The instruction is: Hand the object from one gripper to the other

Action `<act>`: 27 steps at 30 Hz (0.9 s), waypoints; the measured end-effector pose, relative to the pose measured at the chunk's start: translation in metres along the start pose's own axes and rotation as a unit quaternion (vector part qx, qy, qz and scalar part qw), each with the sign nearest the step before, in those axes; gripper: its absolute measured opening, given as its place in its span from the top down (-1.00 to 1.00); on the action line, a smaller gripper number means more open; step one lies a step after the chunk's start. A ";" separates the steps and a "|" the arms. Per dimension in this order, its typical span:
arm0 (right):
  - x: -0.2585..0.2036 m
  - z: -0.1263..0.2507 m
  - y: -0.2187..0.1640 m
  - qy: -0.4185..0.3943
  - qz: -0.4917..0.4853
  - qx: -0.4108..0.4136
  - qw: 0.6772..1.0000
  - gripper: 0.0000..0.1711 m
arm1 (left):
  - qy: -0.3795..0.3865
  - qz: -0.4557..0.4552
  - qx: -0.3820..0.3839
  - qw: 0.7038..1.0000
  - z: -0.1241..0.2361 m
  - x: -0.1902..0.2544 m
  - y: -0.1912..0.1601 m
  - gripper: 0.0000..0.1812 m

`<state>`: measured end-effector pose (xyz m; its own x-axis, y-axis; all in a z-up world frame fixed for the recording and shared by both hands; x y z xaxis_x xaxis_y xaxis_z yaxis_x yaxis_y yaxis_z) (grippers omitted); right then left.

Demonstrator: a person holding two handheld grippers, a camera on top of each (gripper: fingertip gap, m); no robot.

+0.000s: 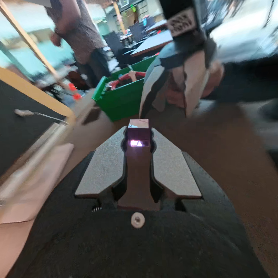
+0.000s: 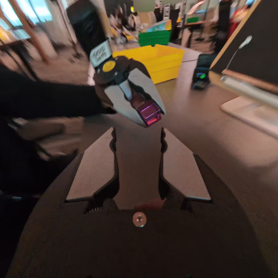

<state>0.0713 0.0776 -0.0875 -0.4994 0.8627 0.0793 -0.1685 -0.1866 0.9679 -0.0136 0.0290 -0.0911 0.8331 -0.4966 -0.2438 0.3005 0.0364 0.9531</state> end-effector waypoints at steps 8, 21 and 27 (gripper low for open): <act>0.004 -0.011 0.003 0.185 -0.283 0.071 0.938 0.71 | 0.073 -0.313 0.031 0.947 -0.003 0.033 0.013 0.72; -0.017 0.011 0.031 -0.087 0.275 0.001 0.957 0.73 | -0.274 0.459 0.049 0.844 0.003 0.012 0.014 0.39; -0.029 0.018 0.028 -0.166 0.416 -0.089 0.890 0.73 | -0.314 0.482 0.048 0.817 -0.019 0.024 0.026 0.71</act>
Point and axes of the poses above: each gripper's, where its closed fingertips meet, z back along the fingers, y out of its top, x = y × z across the jaws, the point moved 5 cm from there along z, back along the fingers, and after that the axes turned 6 degrees about z, right-handed, at the moved point
